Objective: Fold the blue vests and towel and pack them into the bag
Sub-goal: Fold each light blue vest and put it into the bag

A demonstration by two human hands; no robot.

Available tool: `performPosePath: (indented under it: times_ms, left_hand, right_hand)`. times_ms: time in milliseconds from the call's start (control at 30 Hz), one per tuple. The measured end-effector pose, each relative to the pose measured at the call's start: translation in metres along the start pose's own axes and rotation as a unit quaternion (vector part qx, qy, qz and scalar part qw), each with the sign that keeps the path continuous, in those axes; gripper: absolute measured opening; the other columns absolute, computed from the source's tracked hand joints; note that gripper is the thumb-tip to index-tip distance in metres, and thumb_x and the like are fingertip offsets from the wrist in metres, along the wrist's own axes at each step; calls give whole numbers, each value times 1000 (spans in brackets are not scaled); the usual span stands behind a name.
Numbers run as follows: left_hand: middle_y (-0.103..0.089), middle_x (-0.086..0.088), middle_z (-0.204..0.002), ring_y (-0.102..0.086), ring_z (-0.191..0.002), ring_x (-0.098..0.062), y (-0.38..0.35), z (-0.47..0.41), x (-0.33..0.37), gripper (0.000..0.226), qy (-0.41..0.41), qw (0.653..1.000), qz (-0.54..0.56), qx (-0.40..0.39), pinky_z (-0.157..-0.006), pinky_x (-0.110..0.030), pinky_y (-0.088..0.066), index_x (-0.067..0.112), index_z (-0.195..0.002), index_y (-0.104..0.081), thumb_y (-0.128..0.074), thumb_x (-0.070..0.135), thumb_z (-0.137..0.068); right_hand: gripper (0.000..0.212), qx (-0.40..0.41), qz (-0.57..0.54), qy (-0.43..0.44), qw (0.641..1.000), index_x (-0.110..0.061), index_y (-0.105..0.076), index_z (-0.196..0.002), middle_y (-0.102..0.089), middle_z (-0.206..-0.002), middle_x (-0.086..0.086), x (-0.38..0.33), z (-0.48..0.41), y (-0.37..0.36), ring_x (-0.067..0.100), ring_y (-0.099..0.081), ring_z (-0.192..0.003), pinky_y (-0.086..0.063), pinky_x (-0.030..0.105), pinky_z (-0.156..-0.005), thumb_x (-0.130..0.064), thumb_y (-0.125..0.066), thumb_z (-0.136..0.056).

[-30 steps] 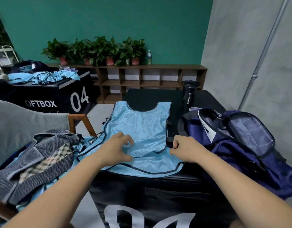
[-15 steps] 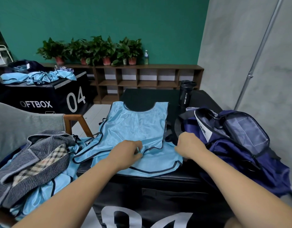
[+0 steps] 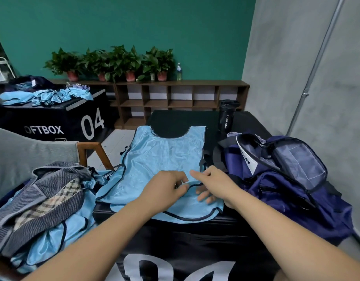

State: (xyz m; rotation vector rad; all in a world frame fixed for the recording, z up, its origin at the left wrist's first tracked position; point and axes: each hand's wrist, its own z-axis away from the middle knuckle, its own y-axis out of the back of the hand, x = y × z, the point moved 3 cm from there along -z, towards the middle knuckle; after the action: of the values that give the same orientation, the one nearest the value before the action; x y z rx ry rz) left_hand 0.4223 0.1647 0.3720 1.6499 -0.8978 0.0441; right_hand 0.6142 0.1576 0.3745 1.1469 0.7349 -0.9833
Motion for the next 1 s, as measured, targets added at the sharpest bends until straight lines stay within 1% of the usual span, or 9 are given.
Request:
performPosePath:
  times_ms: [133,233,500,567,667,733,833,933,1000]
  left_hand:
    - [-61,16,-102,-61,-93,-5,-7,7,3,13,-39,997,20,-58,-83,-28,-52,36,-97,-69,-75,46,-91]
    - [-48,20,-119,-55,-108,-3,-5,13,-11,45,-11,995,-18,-93,-90,-29,-53,42,-116,-54,-81,47,-80]
    - [-59,18,-112,-61,-100,-1,31,28,-51,47,58,979,-32,-194,-92,-28,-52,41,-107,-62,-82,70,-76]
    - [-65,18,-108,-63,-98,-1,45,34,-60,46,94,974,-17,-206,-90,-26,-53,42,-103,-65,-78,77,-77]
    - [-72,16,-100,-67,-89,-7,62,39,-76,26,141,971,-13,-193,-83,-28,-54,41,-98,-68,-72,65,-91]
    - [-72,14,-97,-69,-88,-17,71,42,-88,15,170,968,-41,-181,-81,-35,-56,40,-97,-66,-66,54,-98]
    - [-70,13,-97,-67,-88,-13,78,47,-109,6,207,951,-109,-203,-77,-30,-53,37,-97,-64,-68,43,-96]
    - [-70,8,-99,-70,-86,-15,86,52,-127,14,251,936,-138,-205,-71,-32,-58,35,-95,-66,-76,38,-86]
    - [-73,6,-95,-74,-80,-18,91,53,-132,22,279,929,-140,-198,-65,-32,-60,30,-95,-67,-82,35,-81]
  right_hand:
    - [41,84,-8,27,996,-19,-53,-111,-64,-106,12,10,-14,11,24,-67,-69,-64,40,-59,-19,-82,-83]
    - [39,72,26,25,997,-24,-53,-110,-60,-108,15,14,-16,25,24,-67,-68,-67,50,-64,-12,-78,-82]
    - [43,53,129,2,990,-20,-42,-130,-60,-102,15,17,-3,53,25,-67,-49,-63,38,-55,-6,-67,-97]
    - [55,17,143,-14,990,-20,-40,-131,-61,-106,17,19,0,47,27,-66,-54,-63,38,-56,-6,-76,-92]
    - [72,-24,160,-32,986,-23,-40,-132,-56,-109,15,19,3,43,26,-65,-58,-65,41,-61,-4,-88,-82]
    - [79,-35,206,-41,977,-27,-36,-134,-57,-103,16,21,0,44,30,-68,-58,-67,52,-71,5,-83,-79]
    - [77,-32,278,-33,960,-28,-32,-137,-59,-105,20,21,-1,45,36,-76,-63,-65,57,-74,13,-68,-83]
    - [75,-25,335,-18,942,-25,-24,-149,-71,-91,23,17,2,42,27,-76,-58,-67,45,-66,15,-43,-89]
    - [82,-14,388,-10,922,-24,-15,-157,-74,-81,18,16,3,42,23,-72,-53,-63,40,-63,12,-39,-88]
